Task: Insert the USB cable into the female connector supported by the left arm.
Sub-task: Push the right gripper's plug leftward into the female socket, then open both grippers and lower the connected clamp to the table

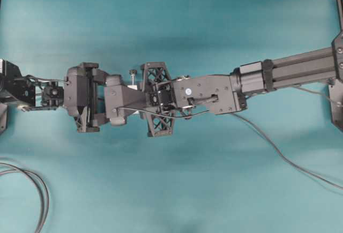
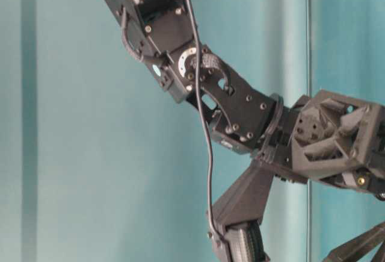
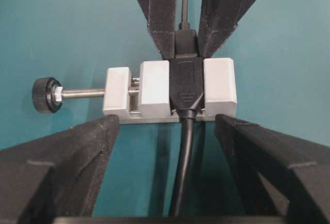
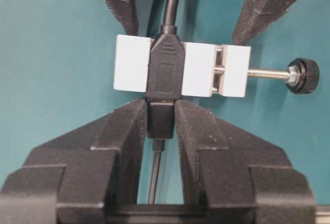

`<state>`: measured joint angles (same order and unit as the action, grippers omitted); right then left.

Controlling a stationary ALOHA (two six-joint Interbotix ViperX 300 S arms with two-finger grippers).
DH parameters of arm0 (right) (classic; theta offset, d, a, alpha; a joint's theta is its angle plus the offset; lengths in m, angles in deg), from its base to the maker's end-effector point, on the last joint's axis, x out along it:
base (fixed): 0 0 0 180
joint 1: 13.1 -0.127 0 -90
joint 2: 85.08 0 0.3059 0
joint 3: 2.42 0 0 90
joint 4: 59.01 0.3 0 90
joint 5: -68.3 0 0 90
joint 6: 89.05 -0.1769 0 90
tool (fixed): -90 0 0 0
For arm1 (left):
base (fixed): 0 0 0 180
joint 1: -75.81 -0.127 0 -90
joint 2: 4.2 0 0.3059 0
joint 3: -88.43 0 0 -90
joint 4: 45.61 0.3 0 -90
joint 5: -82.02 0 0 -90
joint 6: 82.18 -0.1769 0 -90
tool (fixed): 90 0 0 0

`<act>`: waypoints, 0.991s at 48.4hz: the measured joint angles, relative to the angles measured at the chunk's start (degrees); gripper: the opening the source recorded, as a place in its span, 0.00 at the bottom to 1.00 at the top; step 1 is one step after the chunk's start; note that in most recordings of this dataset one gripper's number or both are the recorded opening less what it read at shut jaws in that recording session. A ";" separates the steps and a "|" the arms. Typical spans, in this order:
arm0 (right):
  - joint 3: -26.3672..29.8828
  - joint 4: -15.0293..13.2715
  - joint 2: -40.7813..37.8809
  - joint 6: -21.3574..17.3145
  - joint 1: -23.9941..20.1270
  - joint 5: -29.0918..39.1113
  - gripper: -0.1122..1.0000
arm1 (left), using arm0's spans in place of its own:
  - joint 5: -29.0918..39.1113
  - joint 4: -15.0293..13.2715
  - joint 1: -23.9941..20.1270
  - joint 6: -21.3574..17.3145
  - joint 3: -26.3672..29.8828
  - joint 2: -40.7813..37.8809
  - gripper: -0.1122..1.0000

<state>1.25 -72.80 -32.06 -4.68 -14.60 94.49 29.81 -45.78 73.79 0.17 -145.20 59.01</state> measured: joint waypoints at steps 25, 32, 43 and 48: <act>-1.76 0.00 1.49 -0.88 -0.09 -0.44 0.55 | 5.10 0.09 1.76 0.00 -0.88 5.19 0.92; -5.01 0.00 5.89 -2.02 0.26 -0.53 0.67 | 5.71 -0.44 1.76 0.00 -4.04 9.14 0.92; -10.02 0.00 11.95 -4.48 0.70 -0.53 0.77 | 11.60 -1.41 1.85 0.00 -6.59 18.02 0.92; -11.51 0.00 14.15 -5.71 0.44 -0.70 0.77 | 17.23 -1.41 2.29 -0.09 -6.68 21.97 0.92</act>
<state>-10.27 -72.80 -17.91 -10.39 -14.16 93.79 47.04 -47.19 76.07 0.08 -151.88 80.99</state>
